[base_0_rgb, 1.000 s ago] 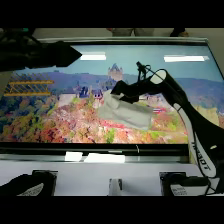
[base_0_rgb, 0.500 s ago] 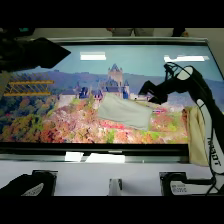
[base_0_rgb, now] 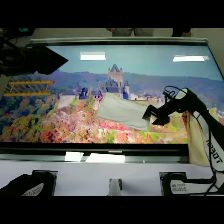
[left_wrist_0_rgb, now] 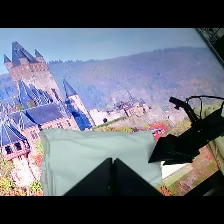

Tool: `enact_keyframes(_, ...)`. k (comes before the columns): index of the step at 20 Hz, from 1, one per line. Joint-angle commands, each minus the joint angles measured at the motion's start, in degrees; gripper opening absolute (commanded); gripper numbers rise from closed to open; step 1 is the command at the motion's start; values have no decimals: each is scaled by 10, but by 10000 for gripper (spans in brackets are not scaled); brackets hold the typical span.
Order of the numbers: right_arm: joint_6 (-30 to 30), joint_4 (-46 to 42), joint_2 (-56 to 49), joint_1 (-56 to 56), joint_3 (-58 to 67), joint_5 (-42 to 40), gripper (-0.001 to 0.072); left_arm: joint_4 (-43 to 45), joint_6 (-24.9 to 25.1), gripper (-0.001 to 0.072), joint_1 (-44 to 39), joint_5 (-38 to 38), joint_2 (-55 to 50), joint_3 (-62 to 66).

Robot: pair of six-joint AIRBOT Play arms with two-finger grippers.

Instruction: Fold the shirts.

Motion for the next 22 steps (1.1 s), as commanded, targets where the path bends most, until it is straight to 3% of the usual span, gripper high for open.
enact_keyframes(1,27,14,-20,15,-14,-67,536,2,-6,31,0,-6,0,0)
enact_keyframes(3,36,20,-27,15,-14,-78,498,2,-5,31,0,-12,0,0)
enact_keyframes(5,34,39,-28,13,-10,-76,27,2,-5,31,0,-14,0,0)
enact_keyframes(8,-23,33,-23,-21,67,-27,22,2,-3,31,0,-14,0,0)
enact_keyframes(17,17,-2,-10,-313,429,243,21,2,12,32,0,-14,-3,0)
enact_keyframes(22,48,-12,11,-425,500,295,21,2,25,32,0,-19,-3,0)
